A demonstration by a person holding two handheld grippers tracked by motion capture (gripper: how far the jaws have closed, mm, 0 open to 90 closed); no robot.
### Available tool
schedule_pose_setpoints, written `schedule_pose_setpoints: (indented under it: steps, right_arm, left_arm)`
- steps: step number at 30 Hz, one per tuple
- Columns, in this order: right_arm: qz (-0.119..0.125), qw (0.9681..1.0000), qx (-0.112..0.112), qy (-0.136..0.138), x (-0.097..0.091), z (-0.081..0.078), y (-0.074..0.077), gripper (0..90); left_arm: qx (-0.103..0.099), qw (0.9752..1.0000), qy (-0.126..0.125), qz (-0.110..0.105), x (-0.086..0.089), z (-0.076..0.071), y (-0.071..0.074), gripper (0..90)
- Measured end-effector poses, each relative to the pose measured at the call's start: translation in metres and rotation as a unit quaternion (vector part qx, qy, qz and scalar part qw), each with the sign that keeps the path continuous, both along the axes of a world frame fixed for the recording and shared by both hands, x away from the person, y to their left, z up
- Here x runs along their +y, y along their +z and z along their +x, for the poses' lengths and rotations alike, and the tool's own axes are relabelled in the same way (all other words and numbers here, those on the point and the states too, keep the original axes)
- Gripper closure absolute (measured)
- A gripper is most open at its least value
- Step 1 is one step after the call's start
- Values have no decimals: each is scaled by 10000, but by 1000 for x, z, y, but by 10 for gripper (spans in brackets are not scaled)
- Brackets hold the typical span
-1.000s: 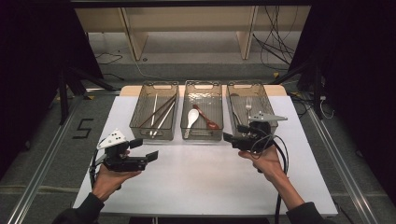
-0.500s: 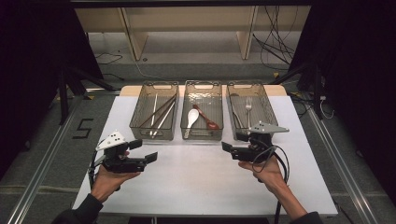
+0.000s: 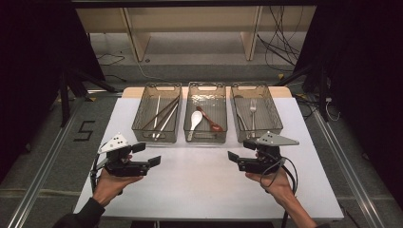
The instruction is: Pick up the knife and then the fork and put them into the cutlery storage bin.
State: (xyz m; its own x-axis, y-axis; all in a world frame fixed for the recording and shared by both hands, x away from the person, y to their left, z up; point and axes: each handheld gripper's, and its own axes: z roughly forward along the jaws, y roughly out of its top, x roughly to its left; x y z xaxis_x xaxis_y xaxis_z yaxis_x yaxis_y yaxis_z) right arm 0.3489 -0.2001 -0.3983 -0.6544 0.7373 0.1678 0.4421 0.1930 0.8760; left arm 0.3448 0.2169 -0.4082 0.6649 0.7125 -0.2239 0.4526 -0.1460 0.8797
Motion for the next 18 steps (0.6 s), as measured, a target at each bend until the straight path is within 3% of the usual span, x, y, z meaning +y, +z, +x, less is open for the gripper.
schedule_pose_setpoints:
  steps: [10,18]
  right_arm:
    - [-107,9997,-150,-134,-11,-23,-7,244]
    - [-133,9994,-142,-295,-24,-32,-12,238]
  left_arm:
    - [71,9999,-118,-72,-3,-4,-2,150]
    - [125,9997,-189,-39,-7,-8,-4,150]
